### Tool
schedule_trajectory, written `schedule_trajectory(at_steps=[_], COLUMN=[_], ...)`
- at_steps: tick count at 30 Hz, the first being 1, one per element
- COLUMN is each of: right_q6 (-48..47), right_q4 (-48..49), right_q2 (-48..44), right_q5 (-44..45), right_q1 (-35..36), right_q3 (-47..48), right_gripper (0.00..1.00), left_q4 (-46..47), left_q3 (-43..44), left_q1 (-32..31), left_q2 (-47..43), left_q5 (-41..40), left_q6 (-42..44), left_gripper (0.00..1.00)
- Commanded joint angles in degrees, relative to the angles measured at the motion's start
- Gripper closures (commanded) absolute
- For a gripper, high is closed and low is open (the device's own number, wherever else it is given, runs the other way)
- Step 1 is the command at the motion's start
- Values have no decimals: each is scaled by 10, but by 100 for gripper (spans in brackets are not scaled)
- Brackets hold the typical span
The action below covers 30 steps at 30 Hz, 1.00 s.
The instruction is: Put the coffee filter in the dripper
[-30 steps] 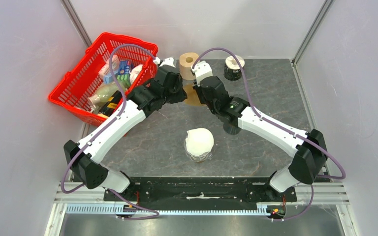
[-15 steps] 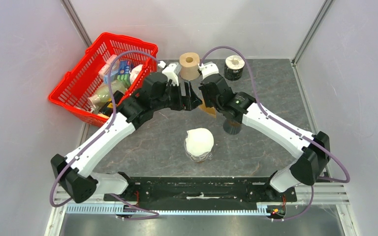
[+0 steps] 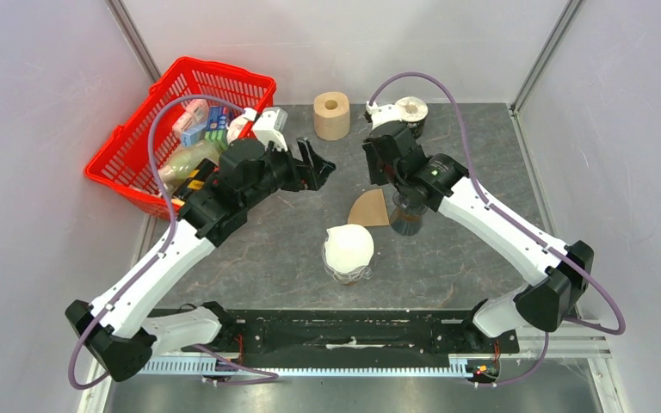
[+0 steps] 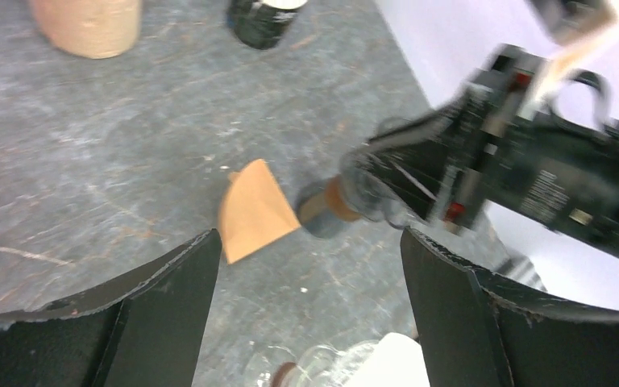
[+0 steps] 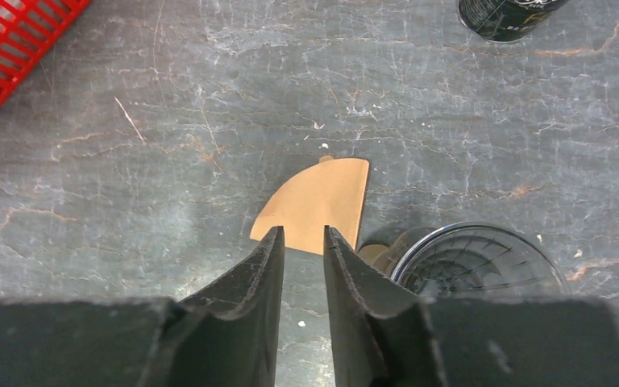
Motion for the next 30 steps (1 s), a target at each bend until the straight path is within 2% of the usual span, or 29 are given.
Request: schedule_trajectory(at_steps=[1,2,3,8,11,15,19,24,30], right_q6=[6,12,17,31,6,-184,-272,-244,-215], right_q4=[-6,-6,-6,-57,-81,-93,-147,-196,-237], right_q2=[-11,-4,7,109,176,251,325,407,445], right_q5=[-11,-11,-14,-64,-162,-236,-241,-250,-233], right_q1=[-8,-10,-11,-46,-88,-107,-109,-109,-109], right_q3=[8,14,21,108,166,211,288,369,372], right_gripper=[61,52,49,18,6,3,3,3,3], left_q4=[-22,-28,-34,-40,-30,-19,-20,-20,-28], left_q3=[-10,-10,-10,-15,-30,-45,-48,-48,-49], left_q1=[33,46,62,122,131,134,135,135,135], left_q2=[37,48,62,108,112,110,107,103,99], left_q5=[-82,-75,-61,9,18,28,26,23,9], left_q6=[-25,-35,-42,-55,-48,-34,-23,-16,-1], left_gripper=[11,11,11,11,11,11,11,10,10])
